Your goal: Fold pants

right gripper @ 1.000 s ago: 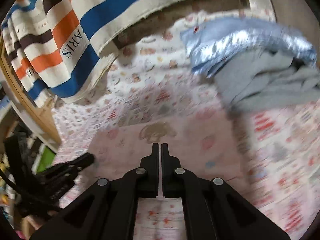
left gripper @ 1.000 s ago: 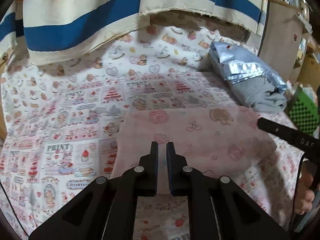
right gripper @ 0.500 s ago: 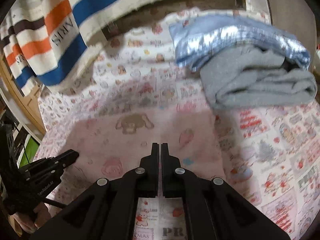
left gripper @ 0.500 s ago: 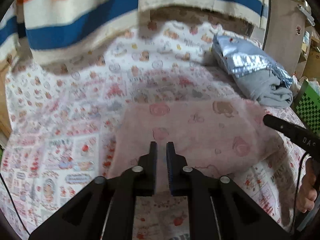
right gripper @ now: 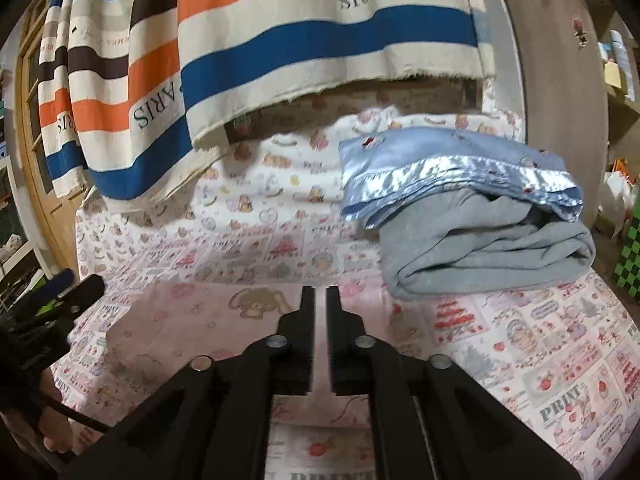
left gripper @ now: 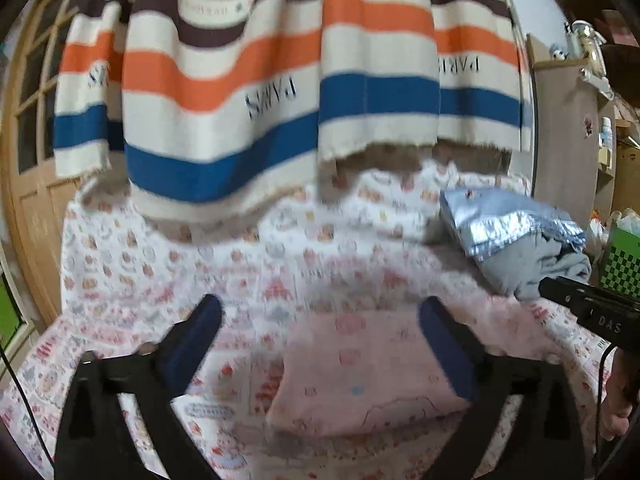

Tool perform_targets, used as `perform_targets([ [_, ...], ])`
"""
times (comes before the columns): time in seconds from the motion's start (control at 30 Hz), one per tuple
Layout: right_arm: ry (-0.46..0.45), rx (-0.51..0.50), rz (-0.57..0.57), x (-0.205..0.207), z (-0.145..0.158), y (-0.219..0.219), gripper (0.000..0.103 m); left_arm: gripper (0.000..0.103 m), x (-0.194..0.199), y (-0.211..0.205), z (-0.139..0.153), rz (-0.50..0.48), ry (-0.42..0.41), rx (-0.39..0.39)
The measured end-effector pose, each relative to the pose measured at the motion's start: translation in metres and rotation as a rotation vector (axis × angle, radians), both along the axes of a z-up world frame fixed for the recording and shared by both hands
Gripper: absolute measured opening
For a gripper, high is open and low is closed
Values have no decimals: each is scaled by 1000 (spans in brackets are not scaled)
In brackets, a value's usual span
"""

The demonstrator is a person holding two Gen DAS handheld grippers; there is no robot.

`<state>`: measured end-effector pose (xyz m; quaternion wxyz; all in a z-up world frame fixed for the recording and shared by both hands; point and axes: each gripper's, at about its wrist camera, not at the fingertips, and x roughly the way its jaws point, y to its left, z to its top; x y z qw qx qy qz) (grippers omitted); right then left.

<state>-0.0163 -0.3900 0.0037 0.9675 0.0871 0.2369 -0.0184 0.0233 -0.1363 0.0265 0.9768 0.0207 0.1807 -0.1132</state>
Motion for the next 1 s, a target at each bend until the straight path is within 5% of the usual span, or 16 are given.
perform_targets([
  [0.03,-23,7,-8,-2,1,-2,69,103,-3,0,1,4,-21,3],
  [0.1,-92,19,-51,-10,4,-5,103,103,-8,-1,1,4,-50,19],
  [0.2,-122,16,-117,-16,8,-9,102,103,-6,-6,-1,-12,-23,66],
  [0.37,13,95,-76,-5,4,-26,102,103,8,-3,-13,-20,158,86],
  [0.53,140,99,-138,7,-13,-45,102,103,29,23,-36,-42,481,-99],
  [0.7,227,216,-62,19,-33,-59,102,101,40,42,-55,-30,620,-220],
  [0.8,268,329,-16,20,-43,-64,102,94,49,58,-63,-66,758,-409],
  [1.0,315,519,64,-2,-41,-60,100,89,39,52,-58,-134,812,-511],
])
